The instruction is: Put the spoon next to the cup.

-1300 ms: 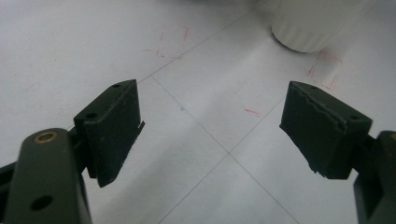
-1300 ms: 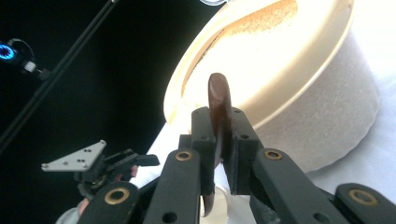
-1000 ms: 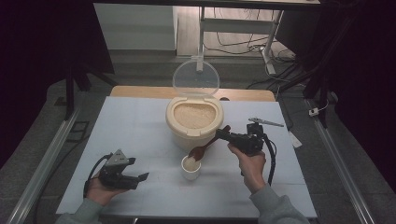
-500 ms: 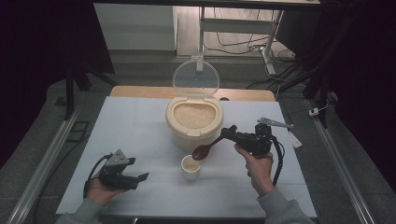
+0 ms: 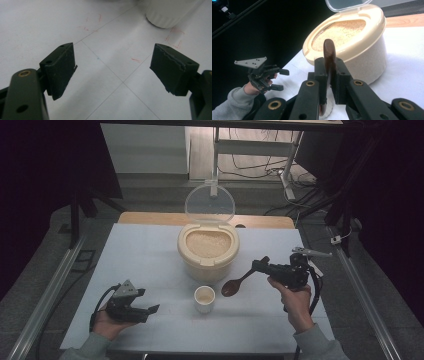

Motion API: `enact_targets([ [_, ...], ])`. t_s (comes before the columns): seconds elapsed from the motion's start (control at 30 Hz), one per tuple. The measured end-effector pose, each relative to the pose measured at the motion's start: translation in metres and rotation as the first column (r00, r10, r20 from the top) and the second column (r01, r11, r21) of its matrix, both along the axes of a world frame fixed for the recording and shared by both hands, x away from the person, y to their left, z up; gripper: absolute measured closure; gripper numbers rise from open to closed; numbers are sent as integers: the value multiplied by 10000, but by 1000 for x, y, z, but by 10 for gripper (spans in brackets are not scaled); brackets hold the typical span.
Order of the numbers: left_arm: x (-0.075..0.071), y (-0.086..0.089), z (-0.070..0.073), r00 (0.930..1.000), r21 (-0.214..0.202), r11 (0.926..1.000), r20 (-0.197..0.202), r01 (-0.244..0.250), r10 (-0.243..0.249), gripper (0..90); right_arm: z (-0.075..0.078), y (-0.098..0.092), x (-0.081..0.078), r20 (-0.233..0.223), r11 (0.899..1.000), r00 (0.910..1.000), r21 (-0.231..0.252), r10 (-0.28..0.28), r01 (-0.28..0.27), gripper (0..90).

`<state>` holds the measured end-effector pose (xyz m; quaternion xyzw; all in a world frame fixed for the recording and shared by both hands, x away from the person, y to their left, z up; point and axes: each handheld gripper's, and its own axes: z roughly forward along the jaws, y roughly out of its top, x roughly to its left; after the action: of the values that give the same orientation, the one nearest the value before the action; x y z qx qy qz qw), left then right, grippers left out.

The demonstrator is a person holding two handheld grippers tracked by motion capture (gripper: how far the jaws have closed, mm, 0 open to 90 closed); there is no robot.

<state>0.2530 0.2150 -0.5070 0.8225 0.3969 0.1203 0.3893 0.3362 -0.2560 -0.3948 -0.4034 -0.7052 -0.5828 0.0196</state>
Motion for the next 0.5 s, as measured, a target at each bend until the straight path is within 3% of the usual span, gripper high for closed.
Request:
enact_targets([
  [0.5, 0, 1, -1, 10000, -41, 10000, -35, -20, 20, 203, -11, 8, 0, -545, 9939, 9948, -646, 856, -890, 832],
])
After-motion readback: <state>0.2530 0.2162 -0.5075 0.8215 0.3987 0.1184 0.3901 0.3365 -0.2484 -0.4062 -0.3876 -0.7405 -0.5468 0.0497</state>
